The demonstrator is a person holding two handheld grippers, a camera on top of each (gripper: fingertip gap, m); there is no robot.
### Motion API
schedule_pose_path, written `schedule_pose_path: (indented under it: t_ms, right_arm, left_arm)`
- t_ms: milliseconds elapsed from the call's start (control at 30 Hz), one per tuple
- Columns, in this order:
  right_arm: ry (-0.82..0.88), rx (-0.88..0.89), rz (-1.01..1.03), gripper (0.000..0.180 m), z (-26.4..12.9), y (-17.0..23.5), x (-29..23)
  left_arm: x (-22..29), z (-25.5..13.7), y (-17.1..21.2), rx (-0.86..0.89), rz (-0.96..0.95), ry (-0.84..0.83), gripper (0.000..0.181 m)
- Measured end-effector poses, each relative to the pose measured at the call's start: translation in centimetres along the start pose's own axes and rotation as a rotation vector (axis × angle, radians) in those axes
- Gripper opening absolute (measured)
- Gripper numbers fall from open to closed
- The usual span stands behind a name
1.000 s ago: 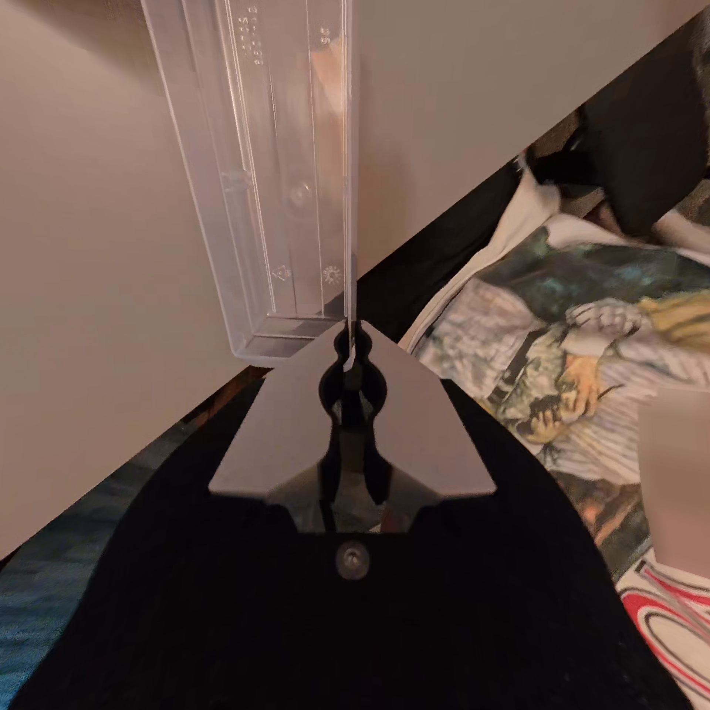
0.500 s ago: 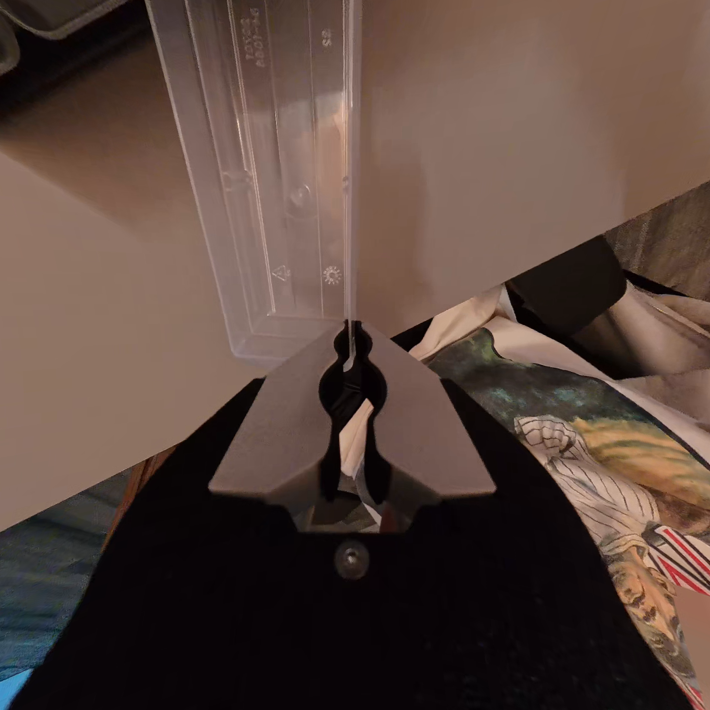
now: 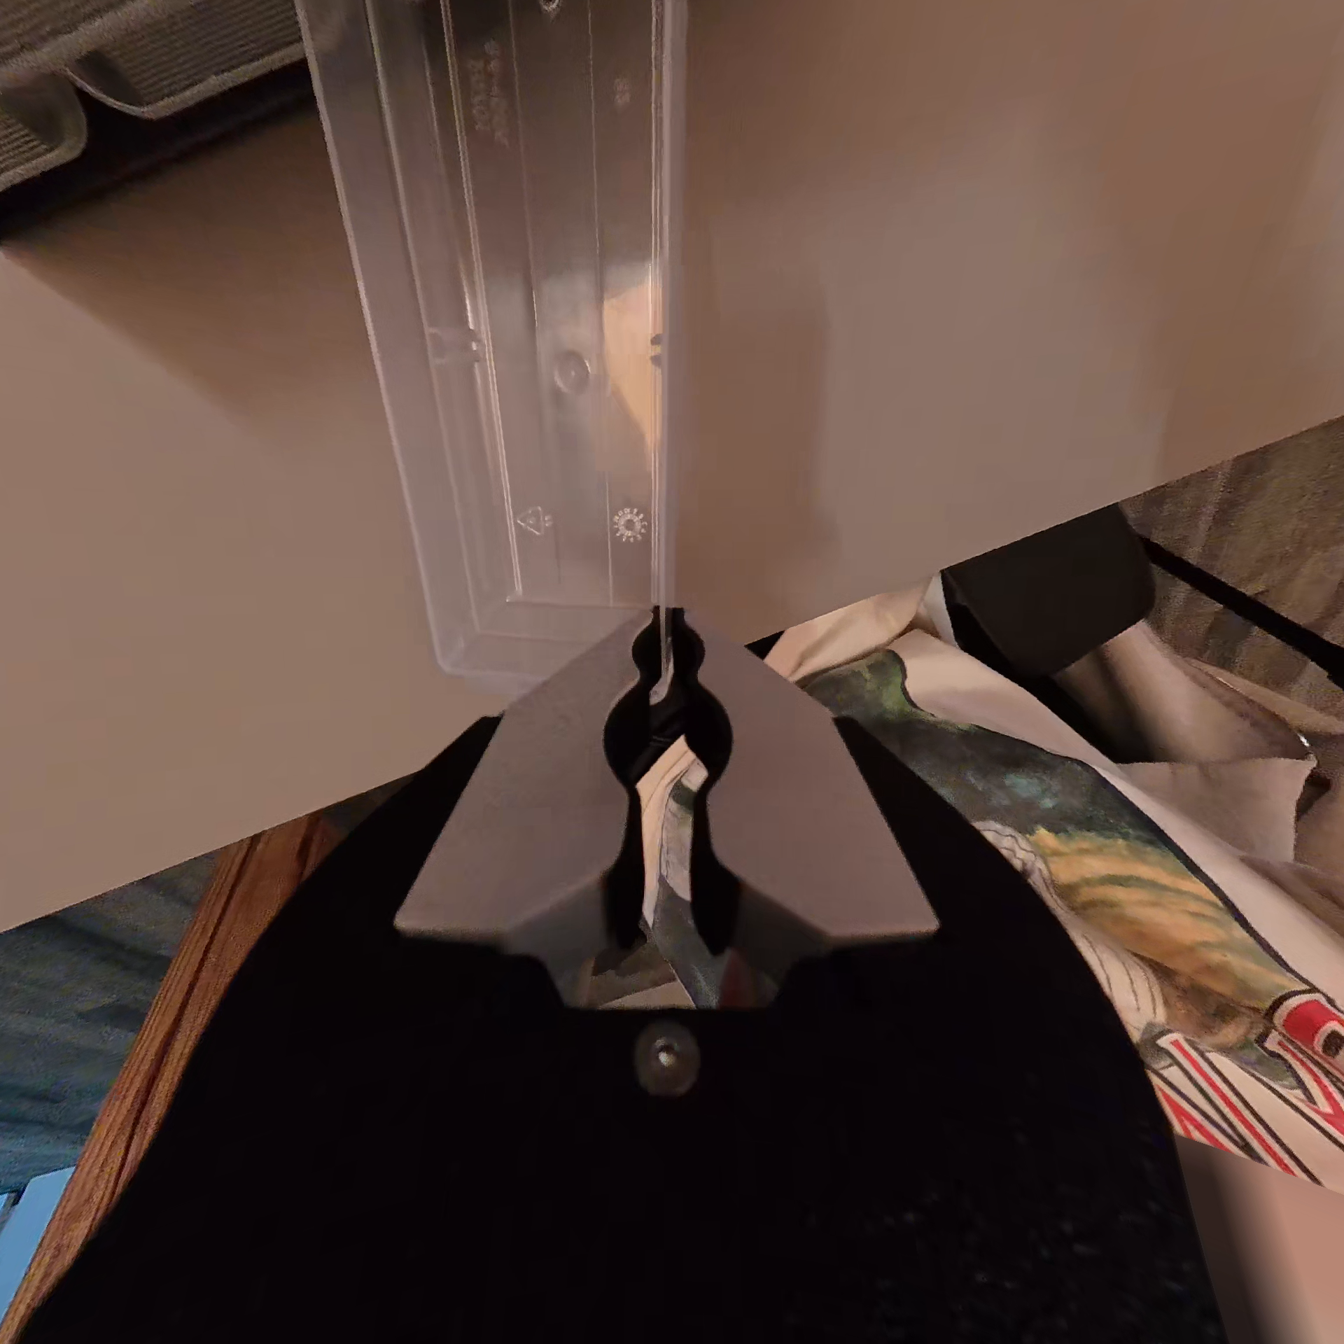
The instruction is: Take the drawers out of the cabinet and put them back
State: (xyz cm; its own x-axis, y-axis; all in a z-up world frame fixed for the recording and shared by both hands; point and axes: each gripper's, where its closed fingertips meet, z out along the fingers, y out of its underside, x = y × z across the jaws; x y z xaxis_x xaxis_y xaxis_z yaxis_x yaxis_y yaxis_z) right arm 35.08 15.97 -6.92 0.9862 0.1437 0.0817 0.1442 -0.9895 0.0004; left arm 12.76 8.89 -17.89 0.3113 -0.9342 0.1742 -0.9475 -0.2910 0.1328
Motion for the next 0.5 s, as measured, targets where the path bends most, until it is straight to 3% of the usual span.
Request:
schedule_pose_path:
  t_ms: [500]
  right_arm:
    - [0.033,-0.022,-0.004,0.000,0.0,0.0,0.0]
  left_arm:
    - [1.0,-2.6,-1.8,0.123,-0.054,-0.073,0.000]
